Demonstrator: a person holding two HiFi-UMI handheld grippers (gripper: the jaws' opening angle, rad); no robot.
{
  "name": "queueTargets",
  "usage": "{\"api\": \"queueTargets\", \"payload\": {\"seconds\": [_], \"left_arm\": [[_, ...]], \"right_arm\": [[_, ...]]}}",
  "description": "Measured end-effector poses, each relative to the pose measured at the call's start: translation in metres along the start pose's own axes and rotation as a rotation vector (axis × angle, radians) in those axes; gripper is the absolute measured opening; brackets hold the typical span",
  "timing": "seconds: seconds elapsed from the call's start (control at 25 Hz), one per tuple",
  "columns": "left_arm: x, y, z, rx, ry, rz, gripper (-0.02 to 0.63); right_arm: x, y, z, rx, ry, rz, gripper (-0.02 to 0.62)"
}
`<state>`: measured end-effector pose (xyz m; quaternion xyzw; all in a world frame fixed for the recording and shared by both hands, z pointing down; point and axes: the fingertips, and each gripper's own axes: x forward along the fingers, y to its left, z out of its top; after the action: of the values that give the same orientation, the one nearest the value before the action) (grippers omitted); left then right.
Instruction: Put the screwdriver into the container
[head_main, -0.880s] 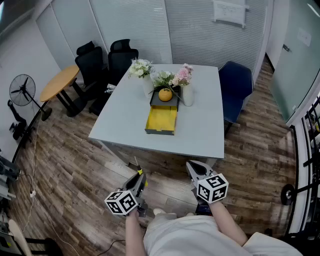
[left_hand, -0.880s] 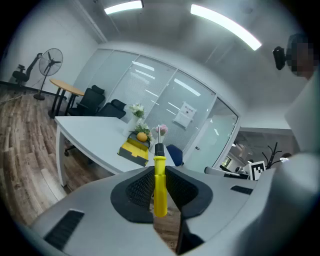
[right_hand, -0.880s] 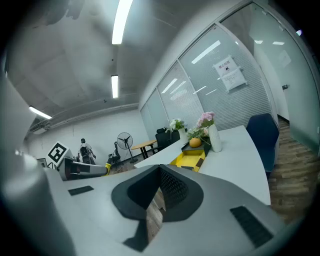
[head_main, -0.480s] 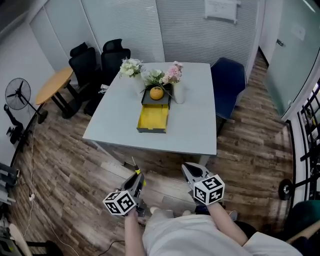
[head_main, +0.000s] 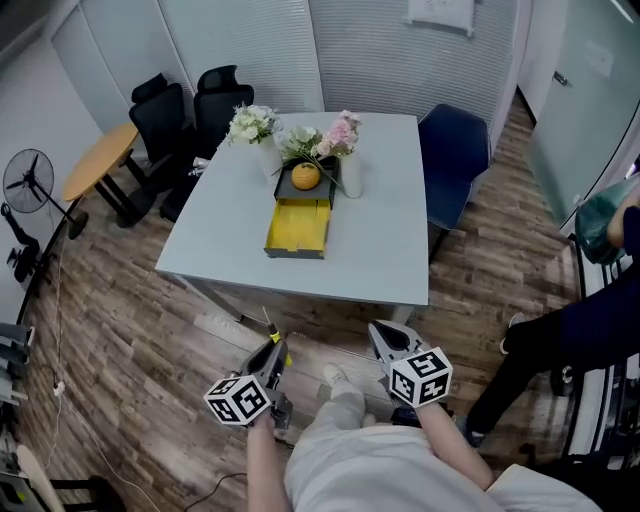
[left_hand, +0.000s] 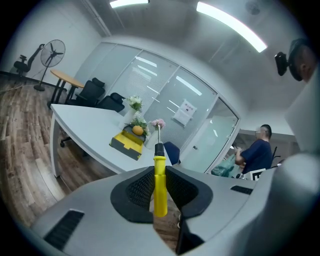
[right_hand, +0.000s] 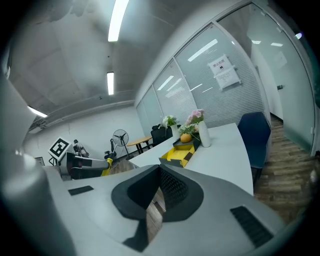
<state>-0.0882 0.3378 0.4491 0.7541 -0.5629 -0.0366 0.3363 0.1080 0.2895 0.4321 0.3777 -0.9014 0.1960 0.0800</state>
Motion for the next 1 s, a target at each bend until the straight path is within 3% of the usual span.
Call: {"api": "queueTargets", "payload": {"seconds": [0.44, 1.0], "left_arm": [[0.097, 0.031, 0.031, -0.019, 0.062, -0.022, 0.069], [0.234, 0.115, 0.121, -0.077, 0.123, -0.038, 0.069]], "right_arm": [[0.069, -0.068, 0.019, 0.027, 0.047, -0.064, 0.015], [0.221, -0.127, 0.082, 0.007, 0.109, -0.090, 0.015]]}}
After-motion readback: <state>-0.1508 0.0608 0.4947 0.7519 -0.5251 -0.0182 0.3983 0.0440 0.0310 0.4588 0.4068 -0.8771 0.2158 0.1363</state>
